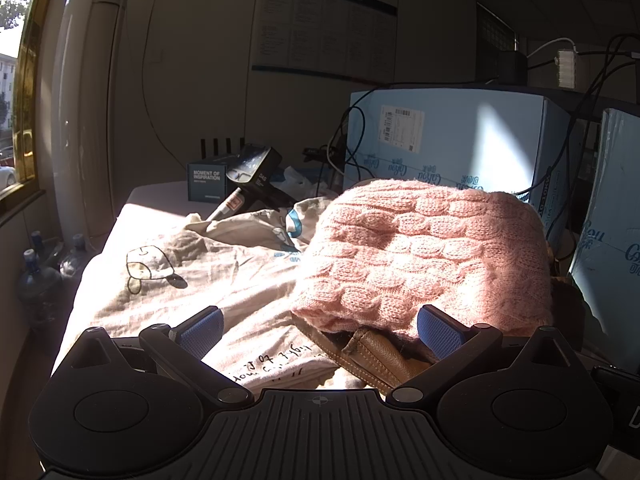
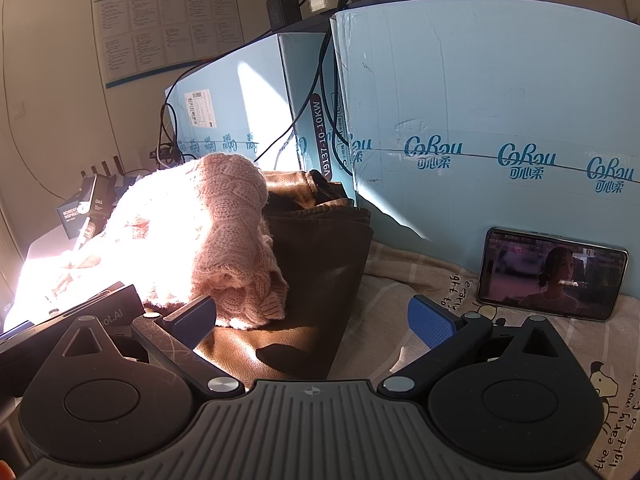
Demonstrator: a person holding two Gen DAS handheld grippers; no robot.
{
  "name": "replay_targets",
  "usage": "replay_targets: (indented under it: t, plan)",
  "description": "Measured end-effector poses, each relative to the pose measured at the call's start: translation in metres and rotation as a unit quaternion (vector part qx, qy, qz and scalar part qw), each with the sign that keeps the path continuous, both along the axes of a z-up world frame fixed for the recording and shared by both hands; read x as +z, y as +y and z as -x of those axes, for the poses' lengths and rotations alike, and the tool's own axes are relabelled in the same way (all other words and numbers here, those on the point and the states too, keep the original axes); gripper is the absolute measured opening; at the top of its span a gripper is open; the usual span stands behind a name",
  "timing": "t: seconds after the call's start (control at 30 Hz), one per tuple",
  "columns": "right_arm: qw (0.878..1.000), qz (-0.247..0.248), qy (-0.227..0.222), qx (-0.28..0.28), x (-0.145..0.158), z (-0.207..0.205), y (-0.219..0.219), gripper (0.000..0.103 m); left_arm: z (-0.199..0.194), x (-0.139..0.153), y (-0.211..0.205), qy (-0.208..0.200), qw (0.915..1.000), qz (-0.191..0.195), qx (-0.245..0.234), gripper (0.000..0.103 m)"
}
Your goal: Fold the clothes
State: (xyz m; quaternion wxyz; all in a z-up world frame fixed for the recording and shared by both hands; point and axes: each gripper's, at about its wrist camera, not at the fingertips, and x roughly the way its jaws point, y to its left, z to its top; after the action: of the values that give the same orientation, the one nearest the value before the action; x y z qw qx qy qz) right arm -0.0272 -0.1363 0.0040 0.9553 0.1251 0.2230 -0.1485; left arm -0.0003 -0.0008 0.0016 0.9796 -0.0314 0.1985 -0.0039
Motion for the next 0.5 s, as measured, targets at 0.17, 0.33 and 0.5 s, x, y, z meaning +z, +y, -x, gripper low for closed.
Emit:
replay_targets:
  t: [0.17,0.33,0.5]
  plan:
    - [1.000,-0.001,0.000,0.000,-0.0001,-0.0001,-0.0002,0.103,-0.0001,-0.0001,0.0002,0.001,1.0000,-0.001,0.000,0.103]
    - [1.000,-0.001,0.001,0.000,-0.0007,-0.0002,-0.0004,0.103,-0.0004,0.0003,0.0001,0.002,1.0000,-0.001,0.000,0.103]
    - [1.000,-0.001,0.001,0.000,-0.0009,0.0001,-0.0006,0.103,-0.0013,-0.0004,0.0000,0.002,1.0000,-0.002,0.000,0.103]
